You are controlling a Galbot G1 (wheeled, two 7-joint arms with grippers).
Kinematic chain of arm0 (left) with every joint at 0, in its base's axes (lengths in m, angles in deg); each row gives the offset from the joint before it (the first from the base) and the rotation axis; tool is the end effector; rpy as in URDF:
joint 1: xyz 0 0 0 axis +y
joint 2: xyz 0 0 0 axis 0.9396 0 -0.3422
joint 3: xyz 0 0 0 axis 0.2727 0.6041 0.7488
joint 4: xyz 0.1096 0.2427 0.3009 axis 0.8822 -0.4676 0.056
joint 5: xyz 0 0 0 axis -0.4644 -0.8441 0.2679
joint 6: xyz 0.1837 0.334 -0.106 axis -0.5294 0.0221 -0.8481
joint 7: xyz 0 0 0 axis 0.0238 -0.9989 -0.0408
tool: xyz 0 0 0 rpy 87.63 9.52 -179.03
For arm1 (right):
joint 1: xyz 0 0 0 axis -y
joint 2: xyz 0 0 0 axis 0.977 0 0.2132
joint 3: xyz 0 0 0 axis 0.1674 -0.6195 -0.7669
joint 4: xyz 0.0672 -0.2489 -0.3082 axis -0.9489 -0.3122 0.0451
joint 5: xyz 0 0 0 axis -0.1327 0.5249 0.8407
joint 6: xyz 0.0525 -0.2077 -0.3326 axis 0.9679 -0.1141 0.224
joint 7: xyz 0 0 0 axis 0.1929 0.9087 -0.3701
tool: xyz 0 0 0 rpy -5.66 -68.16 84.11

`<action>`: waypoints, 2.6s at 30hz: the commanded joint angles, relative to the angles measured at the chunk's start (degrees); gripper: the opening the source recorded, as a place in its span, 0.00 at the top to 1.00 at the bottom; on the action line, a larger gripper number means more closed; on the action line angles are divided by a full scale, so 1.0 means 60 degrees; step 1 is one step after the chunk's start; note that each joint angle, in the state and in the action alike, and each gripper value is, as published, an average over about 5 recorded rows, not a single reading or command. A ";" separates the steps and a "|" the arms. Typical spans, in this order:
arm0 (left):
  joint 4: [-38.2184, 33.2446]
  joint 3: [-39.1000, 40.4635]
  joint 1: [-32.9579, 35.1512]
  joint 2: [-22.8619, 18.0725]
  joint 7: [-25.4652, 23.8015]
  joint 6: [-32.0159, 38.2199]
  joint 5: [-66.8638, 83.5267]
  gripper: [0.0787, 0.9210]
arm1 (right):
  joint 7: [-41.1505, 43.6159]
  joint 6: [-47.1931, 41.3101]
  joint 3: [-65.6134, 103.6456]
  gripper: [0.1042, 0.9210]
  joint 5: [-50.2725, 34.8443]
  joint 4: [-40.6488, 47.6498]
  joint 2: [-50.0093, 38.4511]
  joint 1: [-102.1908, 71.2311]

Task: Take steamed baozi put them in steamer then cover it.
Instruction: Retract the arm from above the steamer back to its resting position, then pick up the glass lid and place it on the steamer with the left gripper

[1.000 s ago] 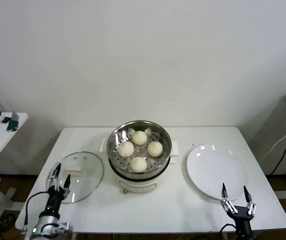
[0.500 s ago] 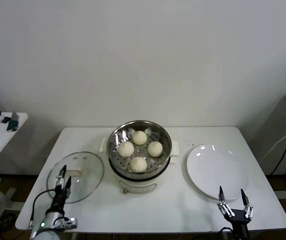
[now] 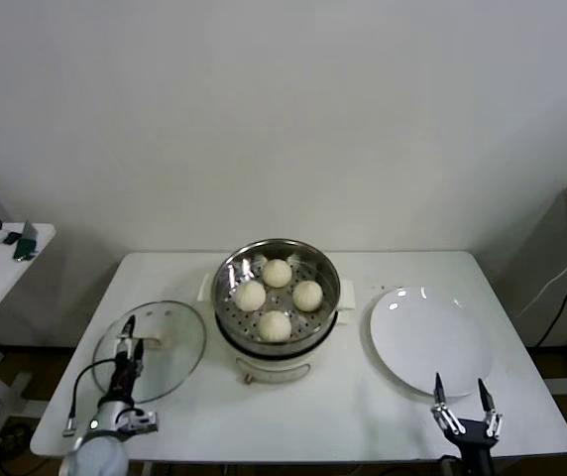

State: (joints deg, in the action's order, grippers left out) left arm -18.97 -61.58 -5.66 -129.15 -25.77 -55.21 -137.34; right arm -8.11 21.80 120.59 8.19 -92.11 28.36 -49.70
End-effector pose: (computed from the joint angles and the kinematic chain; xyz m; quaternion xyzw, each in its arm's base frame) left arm 0.2721 0.1562 -0.5076 0.0255 -0.6773 -0.7318 0.0721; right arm 0.1107 -0.1061 -0.4933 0.0514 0.9967 0.0539 0.0308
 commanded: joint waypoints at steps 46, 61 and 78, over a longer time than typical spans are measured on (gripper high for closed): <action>-0.2380 -0.0036 0.0176 0.1317 -0.1621 -0.1608 0.1937 0.93 | -0.0343 0.0184 0.0081 0.12 0.0656 0.0120 0.0264 -0.0036; -0.6353 0.1462 -0.0043 0.2958 -0.3495 -0.5764 0.3683 0.93 | -0.0605 -0.0107 0.0049 0.12 0.1061 0.0212 0.0269 0.0197; -0.5999 0.6027 -0.1864 0.1596 -0.4461 -0.6985 0.0207 0.93 | -0.0636 0.0058 -0.0001 0.12 0.1057 0.0695 0.0195 0.0546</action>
State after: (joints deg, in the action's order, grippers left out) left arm -53.97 -40.89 -10.68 -116.56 -48.00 -90.55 -126.34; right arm -11.80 21.97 120.53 14.44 -88.98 29.78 -46.89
